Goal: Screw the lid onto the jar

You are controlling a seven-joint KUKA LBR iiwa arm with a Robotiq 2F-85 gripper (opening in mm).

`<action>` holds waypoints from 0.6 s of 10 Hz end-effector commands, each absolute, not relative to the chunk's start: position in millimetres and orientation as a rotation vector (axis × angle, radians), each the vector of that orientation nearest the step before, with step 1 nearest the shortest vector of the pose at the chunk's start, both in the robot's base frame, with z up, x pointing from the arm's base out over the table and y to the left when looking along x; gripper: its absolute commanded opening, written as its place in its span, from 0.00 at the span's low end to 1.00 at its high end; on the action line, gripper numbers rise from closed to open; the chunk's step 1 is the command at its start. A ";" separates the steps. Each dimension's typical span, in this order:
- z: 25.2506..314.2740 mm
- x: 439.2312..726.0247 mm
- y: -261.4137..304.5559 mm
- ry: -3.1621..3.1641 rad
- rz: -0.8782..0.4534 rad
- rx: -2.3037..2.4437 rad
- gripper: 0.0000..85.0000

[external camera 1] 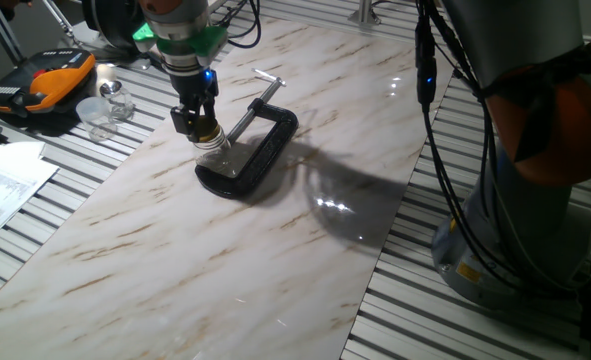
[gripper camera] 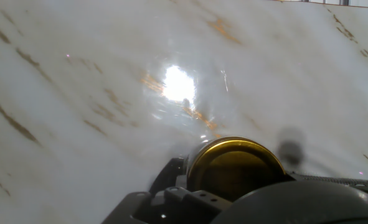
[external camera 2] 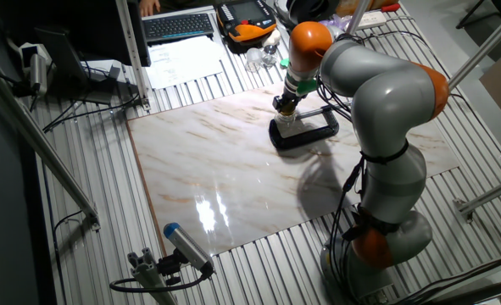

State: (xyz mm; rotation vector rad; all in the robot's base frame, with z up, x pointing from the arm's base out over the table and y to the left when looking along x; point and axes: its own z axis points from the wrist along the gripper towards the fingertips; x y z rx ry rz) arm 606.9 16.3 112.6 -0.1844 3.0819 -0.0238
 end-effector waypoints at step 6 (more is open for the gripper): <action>111.7 607.4 15.9 3.082 -0.031 -0.189 0.00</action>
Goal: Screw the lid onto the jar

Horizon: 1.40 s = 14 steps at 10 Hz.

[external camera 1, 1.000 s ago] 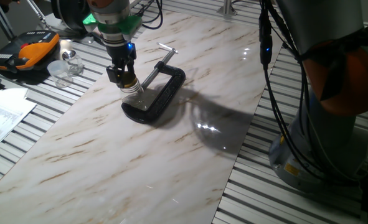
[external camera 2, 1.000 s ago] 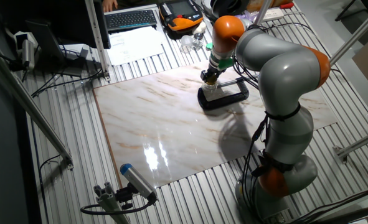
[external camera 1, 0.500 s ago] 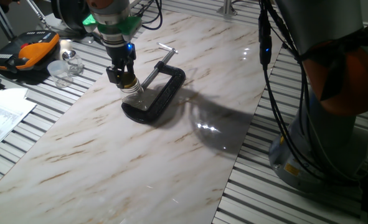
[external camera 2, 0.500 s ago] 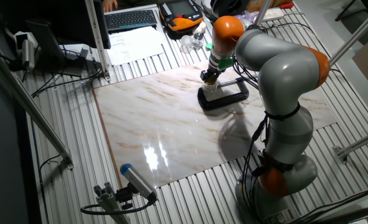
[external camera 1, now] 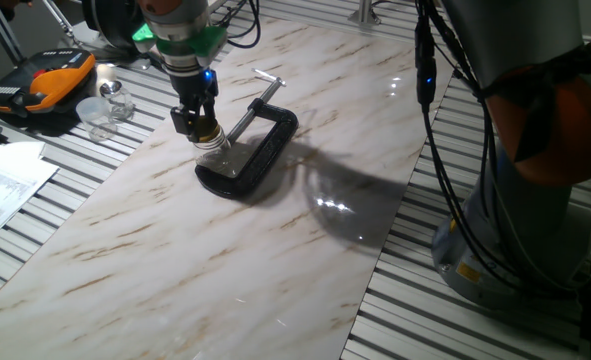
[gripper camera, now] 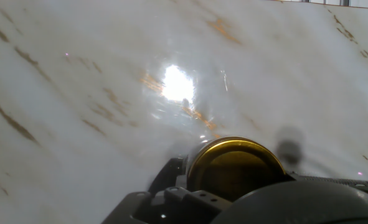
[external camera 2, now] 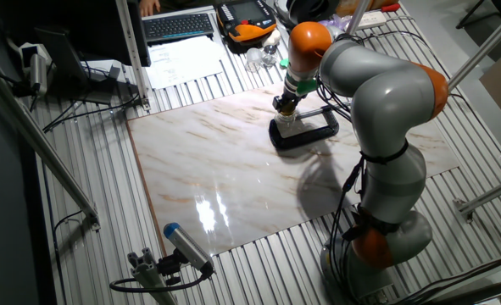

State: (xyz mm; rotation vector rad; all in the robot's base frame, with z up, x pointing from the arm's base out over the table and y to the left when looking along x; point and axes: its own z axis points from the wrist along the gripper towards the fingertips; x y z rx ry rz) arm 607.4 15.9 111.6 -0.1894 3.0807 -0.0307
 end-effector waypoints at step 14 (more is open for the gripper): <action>114.8 605.6 12.5 3.083 -0.033 -0.201 0.00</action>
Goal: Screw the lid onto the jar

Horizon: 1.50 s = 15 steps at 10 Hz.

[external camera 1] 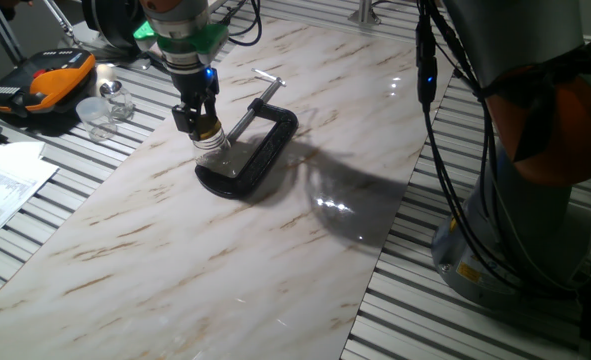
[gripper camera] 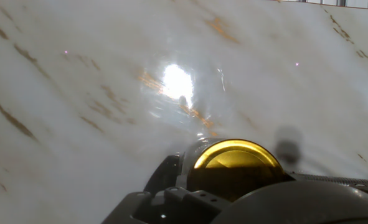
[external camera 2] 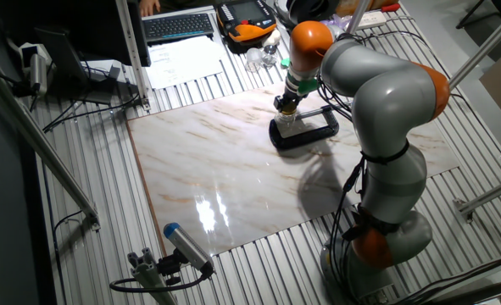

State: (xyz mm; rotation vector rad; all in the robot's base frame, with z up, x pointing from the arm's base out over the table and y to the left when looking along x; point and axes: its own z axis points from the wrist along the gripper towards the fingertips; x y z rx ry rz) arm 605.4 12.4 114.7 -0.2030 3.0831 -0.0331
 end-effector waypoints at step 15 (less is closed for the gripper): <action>112.3 597.3 11.6 3.082 -0.040 -0.213 0.00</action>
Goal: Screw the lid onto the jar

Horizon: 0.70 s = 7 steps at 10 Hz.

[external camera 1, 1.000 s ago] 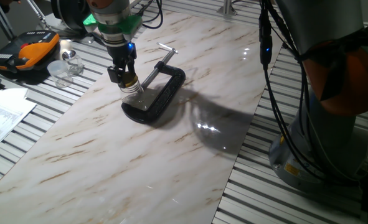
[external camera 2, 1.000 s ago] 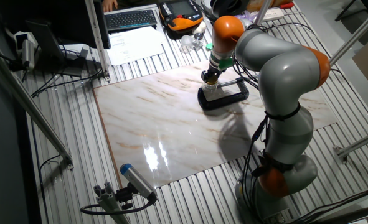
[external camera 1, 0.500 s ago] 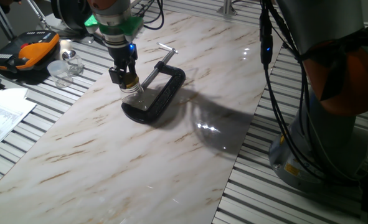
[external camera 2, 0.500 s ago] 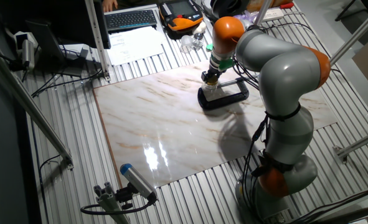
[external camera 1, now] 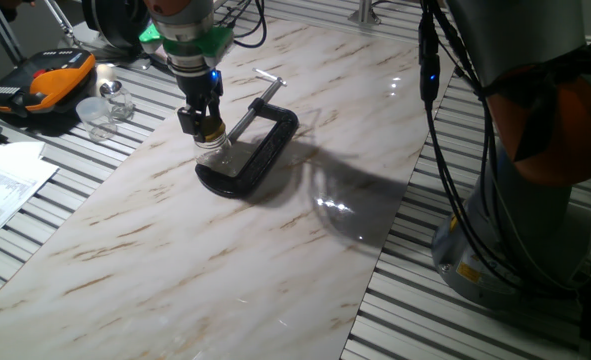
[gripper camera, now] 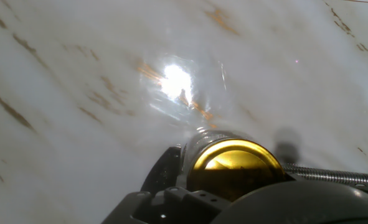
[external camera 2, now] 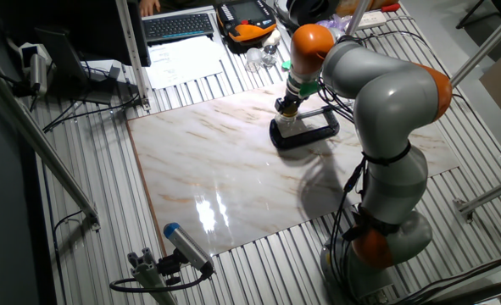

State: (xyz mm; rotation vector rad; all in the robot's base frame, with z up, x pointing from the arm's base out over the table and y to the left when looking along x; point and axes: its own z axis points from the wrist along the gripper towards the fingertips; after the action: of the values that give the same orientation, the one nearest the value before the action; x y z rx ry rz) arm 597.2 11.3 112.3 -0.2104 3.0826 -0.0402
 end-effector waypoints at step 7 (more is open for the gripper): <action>115.5 595.3 11.7 3.087 -0.038 -0.211 0.00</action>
State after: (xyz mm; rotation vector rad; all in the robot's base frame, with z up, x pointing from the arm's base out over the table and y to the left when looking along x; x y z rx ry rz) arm 595.3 11.7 115.8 -0.2115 3.0874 -0.0383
